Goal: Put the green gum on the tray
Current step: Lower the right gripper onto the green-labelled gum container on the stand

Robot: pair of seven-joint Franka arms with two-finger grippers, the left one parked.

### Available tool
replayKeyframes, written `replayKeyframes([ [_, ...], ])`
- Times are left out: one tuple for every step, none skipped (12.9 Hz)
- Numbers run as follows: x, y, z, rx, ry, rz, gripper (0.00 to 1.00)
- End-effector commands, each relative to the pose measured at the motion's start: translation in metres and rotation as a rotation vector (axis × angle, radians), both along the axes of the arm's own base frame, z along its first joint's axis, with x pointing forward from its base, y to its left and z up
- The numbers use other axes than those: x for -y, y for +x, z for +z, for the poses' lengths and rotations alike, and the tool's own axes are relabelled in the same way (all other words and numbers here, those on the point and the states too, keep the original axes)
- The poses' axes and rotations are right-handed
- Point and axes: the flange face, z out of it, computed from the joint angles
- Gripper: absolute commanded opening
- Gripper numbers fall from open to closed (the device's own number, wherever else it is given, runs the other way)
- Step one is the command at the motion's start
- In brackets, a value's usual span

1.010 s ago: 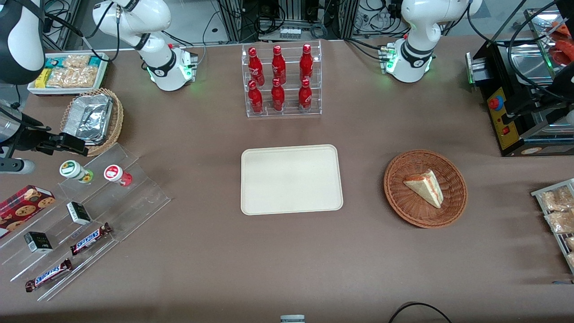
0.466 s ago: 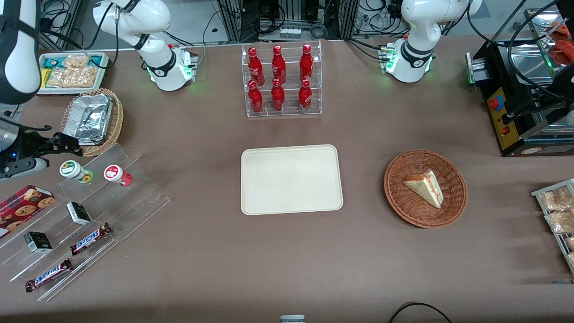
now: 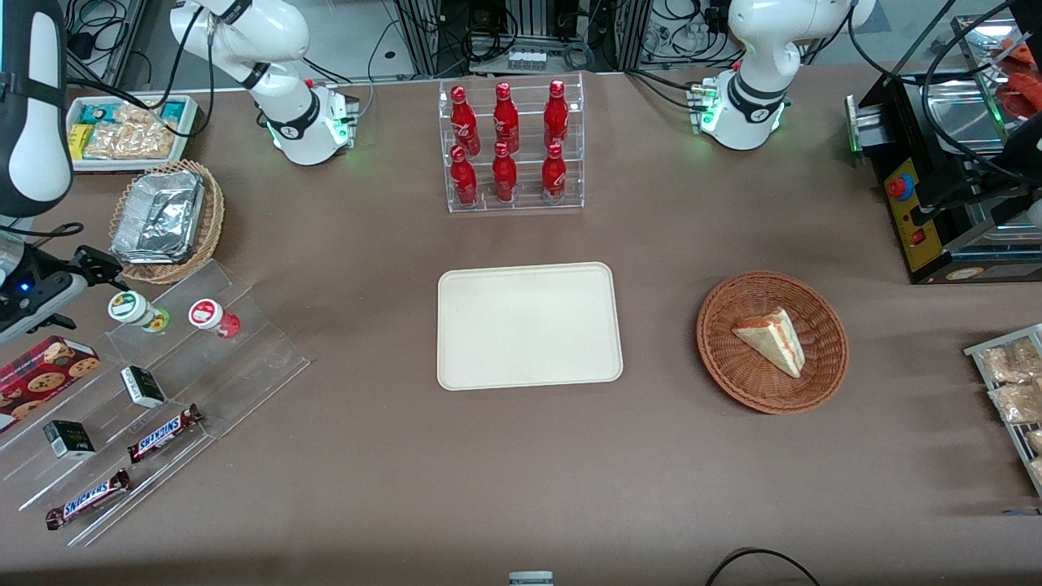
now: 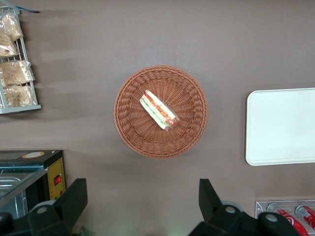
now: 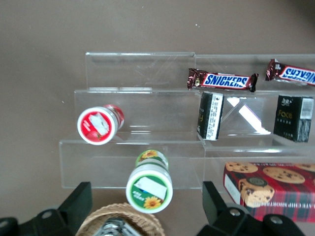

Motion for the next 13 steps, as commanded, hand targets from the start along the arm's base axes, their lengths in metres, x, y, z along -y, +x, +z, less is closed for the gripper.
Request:
replayKeyframes([
  [0.007, -0.015, -0.018, 0.034, -0.002, 0.026, 1.0],
  [0.009, -0.017, -0.023, 0.036, -0.003, 0.025, 1.0],
  [0.012, -0.022, -0.031, 0.04, -0.004, 0.016, 1.0],
  [0.012, -0.027, -0.037, 0.049, -0.006, 0.014, 1.0],
  [0.013, -0.031, -0.044, 0.05, -0.005, 0.008, 1.0],
  [0.018, -0.036, -0.051, 0.052, -0.004, -0.005, 1.0],
  [0.018, -0.039, -0.057, 0.055, -0.004, -0.008, 1.0],
  [0.017, -0.041, -0.063, 0.06, -0.005, -0.009, 1.0],
  [0.017, -0.043, -0.068, 0.064, -0.005, -0.011, 1.0],
  [0.016, -0.045, -0.074, 0.068, -0.007, -0.012, 1.0],
  [0.016, -0.046, -0.076, 0.072, -0.007, -0.013, 0.84],
  [0.016, -0.046, -0.076, 0.072, -0.007, -0.013, 0.48],
  [0.015, -0.046, -0.076, 0.071, -0.005, -0.014, 0.09],
])
